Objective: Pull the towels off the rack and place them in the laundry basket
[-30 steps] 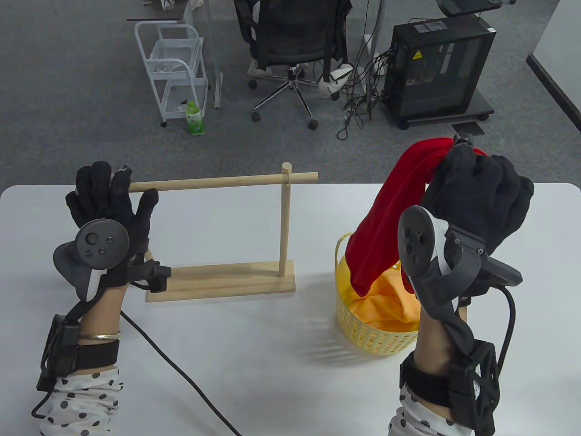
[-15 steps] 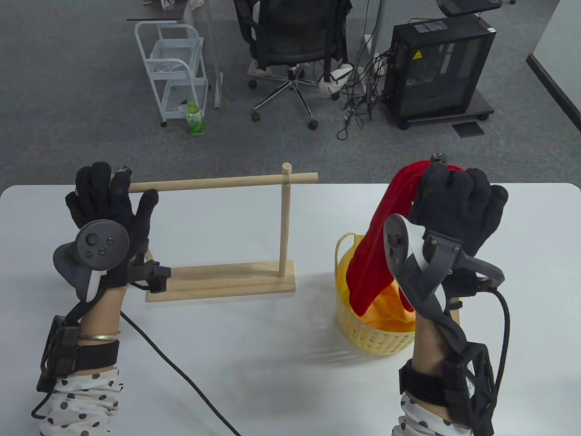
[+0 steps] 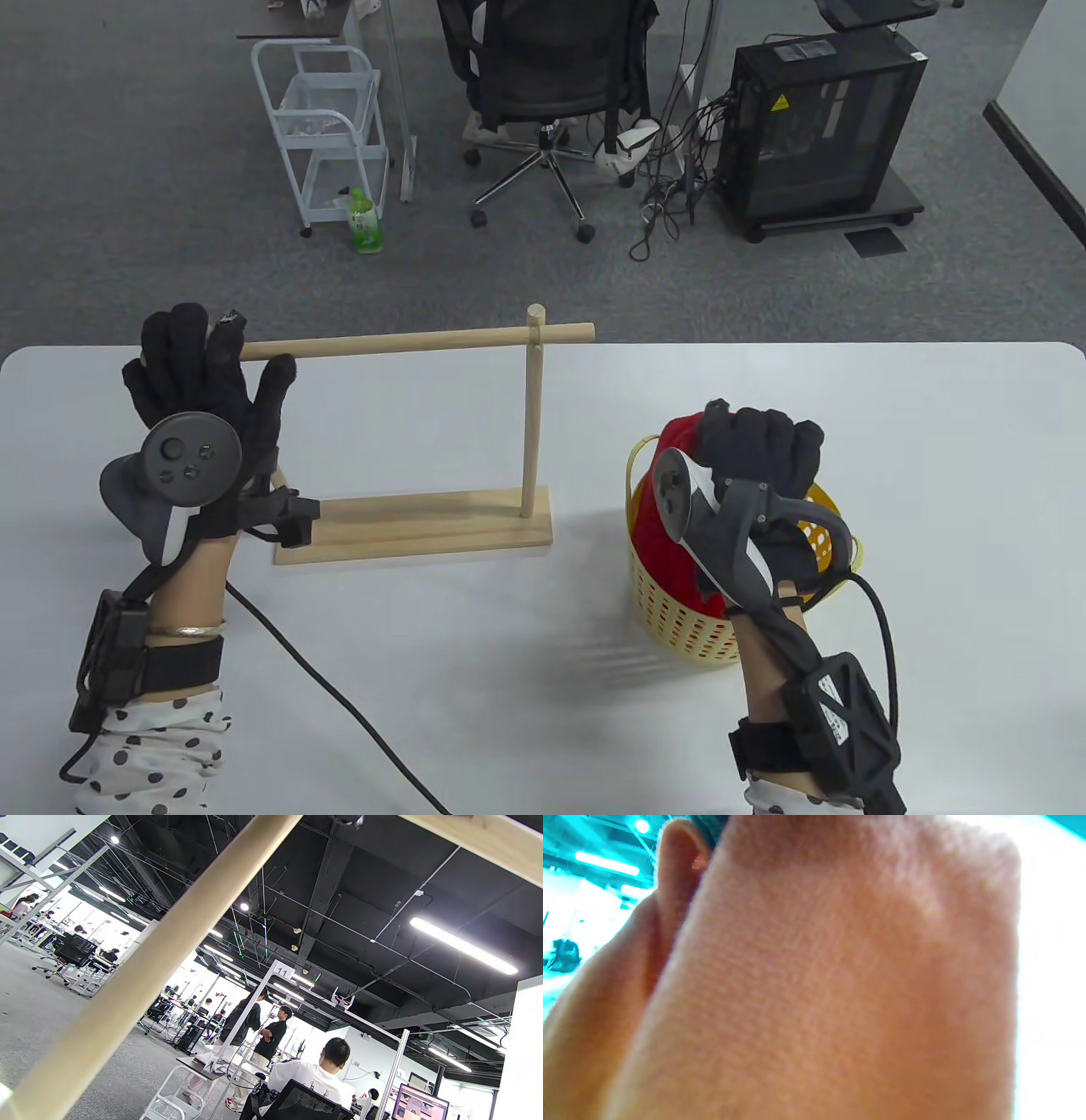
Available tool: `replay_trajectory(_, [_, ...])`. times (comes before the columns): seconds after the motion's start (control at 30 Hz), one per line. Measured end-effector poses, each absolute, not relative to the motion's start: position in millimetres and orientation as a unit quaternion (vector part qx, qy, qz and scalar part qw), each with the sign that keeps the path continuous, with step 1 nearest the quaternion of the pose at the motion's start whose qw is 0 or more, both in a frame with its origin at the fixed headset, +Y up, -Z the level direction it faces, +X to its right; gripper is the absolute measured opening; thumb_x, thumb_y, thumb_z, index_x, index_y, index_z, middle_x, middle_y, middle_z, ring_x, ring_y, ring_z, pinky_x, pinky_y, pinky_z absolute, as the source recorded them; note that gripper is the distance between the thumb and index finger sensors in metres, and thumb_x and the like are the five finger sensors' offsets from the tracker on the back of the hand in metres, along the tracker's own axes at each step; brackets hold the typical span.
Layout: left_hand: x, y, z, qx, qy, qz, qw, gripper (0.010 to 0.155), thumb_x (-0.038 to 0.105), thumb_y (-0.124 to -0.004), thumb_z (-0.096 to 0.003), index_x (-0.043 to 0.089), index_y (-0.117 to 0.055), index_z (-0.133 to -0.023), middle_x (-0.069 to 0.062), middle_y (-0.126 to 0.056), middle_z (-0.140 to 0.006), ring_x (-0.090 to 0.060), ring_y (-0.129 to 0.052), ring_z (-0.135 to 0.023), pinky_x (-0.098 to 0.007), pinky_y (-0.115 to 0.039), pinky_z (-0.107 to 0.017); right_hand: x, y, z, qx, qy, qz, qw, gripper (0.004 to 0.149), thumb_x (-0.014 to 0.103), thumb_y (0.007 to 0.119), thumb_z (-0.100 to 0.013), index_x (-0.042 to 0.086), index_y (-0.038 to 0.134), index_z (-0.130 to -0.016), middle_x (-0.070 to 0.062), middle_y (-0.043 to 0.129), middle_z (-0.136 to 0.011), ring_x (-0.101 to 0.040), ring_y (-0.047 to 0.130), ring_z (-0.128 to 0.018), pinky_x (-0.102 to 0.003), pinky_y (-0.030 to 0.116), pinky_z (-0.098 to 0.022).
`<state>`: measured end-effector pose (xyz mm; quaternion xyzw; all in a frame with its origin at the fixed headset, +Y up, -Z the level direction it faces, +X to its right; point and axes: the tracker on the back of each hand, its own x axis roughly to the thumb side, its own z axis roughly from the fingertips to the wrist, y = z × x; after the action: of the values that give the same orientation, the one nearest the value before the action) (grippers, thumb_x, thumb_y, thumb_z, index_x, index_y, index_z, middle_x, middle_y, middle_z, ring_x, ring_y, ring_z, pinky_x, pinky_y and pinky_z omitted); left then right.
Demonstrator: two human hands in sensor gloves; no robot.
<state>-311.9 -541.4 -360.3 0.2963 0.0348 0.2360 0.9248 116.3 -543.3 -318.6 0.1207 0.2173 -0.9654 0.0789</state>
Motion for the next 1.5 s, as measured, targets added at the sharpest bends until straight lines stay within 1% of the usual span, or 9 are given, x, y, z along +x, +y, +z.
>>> replay_trajectory(0.43, [-312, -542, -360, 0.298, 0.034, 0.235, 0.924, 0.069, 0.070, -0.045, -0.0604, 0.034, -0.037, -0.119, 0.011, -0.013, -0.130, -0.014, 0.001, -0.123, -0.052, -0.001, -0.091, 123, -577, -337, 0.167, -0.038, -0.977, 0.129, 0.041, 0.037, 0.074, -0.059, 0.028, 0.081, -0.098, 0.001, 0.085, -0.087, -0.026, 0.077, -0.094, -0.053, 0.054, -0.078])
replay_trajectory(0.57, [-312, -542, -359, 0.299, 0.033, 0.235, 0.924, 0.069, 0.070, -0.045, -0.0605, 0.034, -0.036, -0.119, 0.011, -0.013, -0.130, -0.015, 0.001, -0.123, -0.052, -0.001, -0.091, 129, -587, -338, 0.174, -0.094, -0.971, 0.131, 0.042, 0.037, 0.074, -0.059, 0.028, 0.080, -0.100, 0.000, 0.084, -0.089, -0.027, 0.077, -0.095, -0.053, 0.054, -0.078])
replay_trajectory(0.63, [-312, -542, -359, 0.299, 0.033, 0.235, 0.924, 0.069, 0.070, -0.045, -0.0605, 0.034, -0.036, -0.119, 0.011, -0.013, -0.130, -0.015, 0.001, -0.123, -0.052, -0.001, -0.091, 130, -588, -336, 0.172, -0.110, -0.971, 0.126, 0.046, 0.040, 0.074, -0.059, 0.027, 0.077, -0.103, -0.001, 0.083, -0.092, -0.028, 0.076, -0.097, -0.053, 0.053, -0.079])
replay_trajectory(0.73, [-312, -542, -359, 0.299, 0.033, 0.235, 0.924, 0.069, 0.070, -0.045, -0.0605, 0.034, -0.036, -0.119, 0.011, -0.013, -0.130, -0.015, 0.001, -0.123, -0.052, -0.001, -0.091, 132, -589, -333, 0.154, -0.135, -0.974, 0.098, 0.065, 0.048, 0.075, -0.056, 0.025, 0.061, -0.115, -0.004, 0.074, -0.106, -0.032, 0.068, -0.104, -0.055, 0.049, -0.080])
replay_trajectory(0.8, [-312, -542, -358, 0.300, 0.033, 0.233, 0.924, 0.069, 0.070, -0.045, -0.0605, 0.034, -0.036, -0.119, 0.011, -0.013, -0.130, -0.015, 0.001, -0.123, -0.052, -0.001, -0.091, 133, -590, -332, 0.146, -0.140, -0.977, 0.073, 0.077, 0.052, 0.075, -0.055, 0.022, 0.047, -0.121, -0.008, 0.061, -0.117, -0.036, 0.057, -0.110, -0.057, 0.042, -0.082])
replay_trajectory(0.87, [-312, -542, -358, 0.300, 0.033, 0.233, 0.924, 0.069, 0.070, -0.045, -0.0604, 0.034, -0.037, -0.119, 0.011, -0.013, -0.130, -0.015, 0.001, -0.123, -0.053, -0.002, -0.091, 134, -590, -330, 0.143, -0.122, -0.980, 0.060, 0.081, 0.053, 0.075, -0.054, 0.021, 0.043, -0.122, -0.010, 0.052, -0.121, -0.037, 0.052, -0.112, -0.058, 0.039, -0.082])
replay_trajectory(1.07, [-312, -542, -357, 0.301, 0.033, 0.231, 0.925, 0.069, 0.070, -0.045, -0.0605, 0.034, -0.036, -0.119, 0.011, -0.013, -0.130, -0.015, 0.000, -0.123, -0.053, -0.002, -0.091, 139, -588, -321, 0.139, -0.084, -0.987, 0.017, 0.079, 0.054, 0.071, -0.055, 0.022, 0.043, -0.121, -0.012, 0.043, -0.124, -0.038, 0.049, -0.112, -0.058, 0.039, -0.082])
replay_trajectory(1.37, [-312, -542, -357, 0.300, 0.034, 0.230, 0.925, 0.069, 0.070, -0.045, -0.0606, 0.034, -0.036, -0.119, 0.010, -0.013, -0.130, -0.015, 0.001, -0.123, -0.053, -0.002, -0.091, 136, -587, -298, 0.116, 0.010, -0.991, -0.058, 0.077, 0.054, 0.063, -0.057, 0.020, 0.039, -0.122, -0.013, 0.027, -0.124, -0.039, 0.033, -0.113, -0.054, 0.026, -0.083])
replay_trajectory(1.5, [-312, -542, -357, 0.299, 0.034, 0.231, 0.925, 0.069, 0.070, -0.045, -0.0605, 0.034, -0.036, -0.119, 0.011, -0.013, -0.130, -0.015, 0.001, -0.123, -0.053, -0.002, -0.091, 123, -586, -287, 0.089, 0.043, -0.994, -0.053, 0.078, 0.054, 0.062, -0.058, 0.019, 0.035, -0.122, -0.013, 0.022, -0.124, -0.038, 0.028, -0.113, -0.054, 0.024, -0.083])
